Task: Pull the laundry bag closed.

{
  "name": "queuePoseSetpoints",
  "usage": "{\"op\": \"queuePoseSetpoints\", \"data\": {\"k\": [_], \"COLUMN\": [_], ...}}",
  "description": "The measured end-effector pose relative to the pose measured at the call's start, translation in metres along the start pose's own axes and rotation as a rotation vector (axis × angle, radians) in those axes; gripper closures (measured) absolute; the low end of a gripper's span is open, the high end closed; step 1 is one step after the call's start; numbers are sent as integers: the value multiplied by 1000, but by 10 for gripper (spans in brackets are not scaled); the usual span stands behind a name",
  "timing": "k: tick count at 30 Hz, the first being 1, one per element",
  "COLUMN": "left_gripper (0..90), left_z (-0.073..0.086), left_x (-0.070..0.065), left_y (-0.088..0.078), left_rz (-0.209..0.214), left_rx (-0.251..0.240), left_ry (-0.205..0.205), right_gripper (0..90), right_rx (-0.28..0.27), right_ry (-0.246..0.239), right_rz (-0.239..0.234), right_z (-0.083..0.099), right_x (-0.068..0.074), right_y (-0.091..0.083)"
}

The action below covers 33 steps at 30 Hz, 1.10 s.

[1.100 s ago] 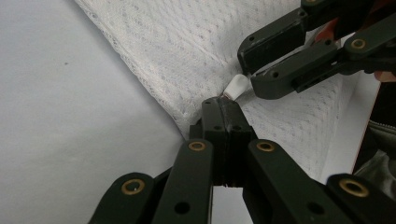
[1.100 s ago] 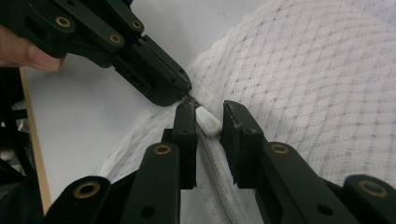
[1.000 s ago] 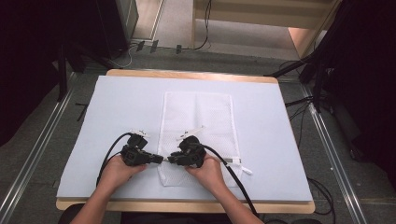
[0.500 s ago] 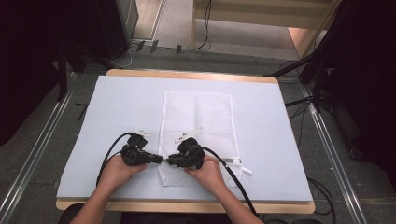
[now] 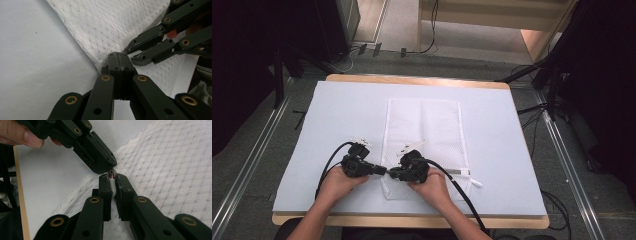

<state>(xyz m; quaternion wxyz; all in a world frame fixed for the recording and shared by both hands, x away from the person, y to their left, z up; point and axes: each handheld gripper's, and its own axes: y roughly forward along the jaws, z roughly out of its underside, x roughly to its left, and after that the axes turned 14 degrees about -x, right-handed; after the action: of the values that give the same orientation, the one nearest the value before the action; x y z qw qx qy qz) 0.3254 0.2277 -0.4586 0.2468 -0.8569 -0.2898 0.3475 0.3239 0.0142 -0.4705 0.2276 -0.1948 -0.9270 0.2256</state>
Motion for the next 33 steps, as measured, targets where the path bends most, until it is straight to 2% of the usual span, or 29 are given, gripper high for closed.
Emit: {"op": "queuePoseSetpoints", "data": {"k": [3, 5, 11, 24, 28, 33], "left_gripper": [900, 900, 900, 900, 900, 900], "left_z": [1, 1, 1, 1, 1, 1], "left_x": [0, -1, -3, -3, -3, -3], "left_y": [0, 0, 0, 0, 0, 0], "left_rz": [-1, -5, -19, -19, -19, -18], "left_rx": [-5, -1, -1, -1, 1, 1], "left_ry": [-3, 15, 32, 33, 38, 39], "right_gripper": [886, 886, 886, 887, 887, 887], "right_rx": [1, 8, 15, 27, 27, 25], "right_ry": [11, 11, 10, -1, 16, 8], "right_rz": [-4, -4, -2, 8, 1, 10], "right_z": [-2, -3, -4, -5, -4, -4], "right_x": [-1, -2, -2, -6, -8, -8], "right_y": [-1, 0, -2, -9, -12, -16]}}
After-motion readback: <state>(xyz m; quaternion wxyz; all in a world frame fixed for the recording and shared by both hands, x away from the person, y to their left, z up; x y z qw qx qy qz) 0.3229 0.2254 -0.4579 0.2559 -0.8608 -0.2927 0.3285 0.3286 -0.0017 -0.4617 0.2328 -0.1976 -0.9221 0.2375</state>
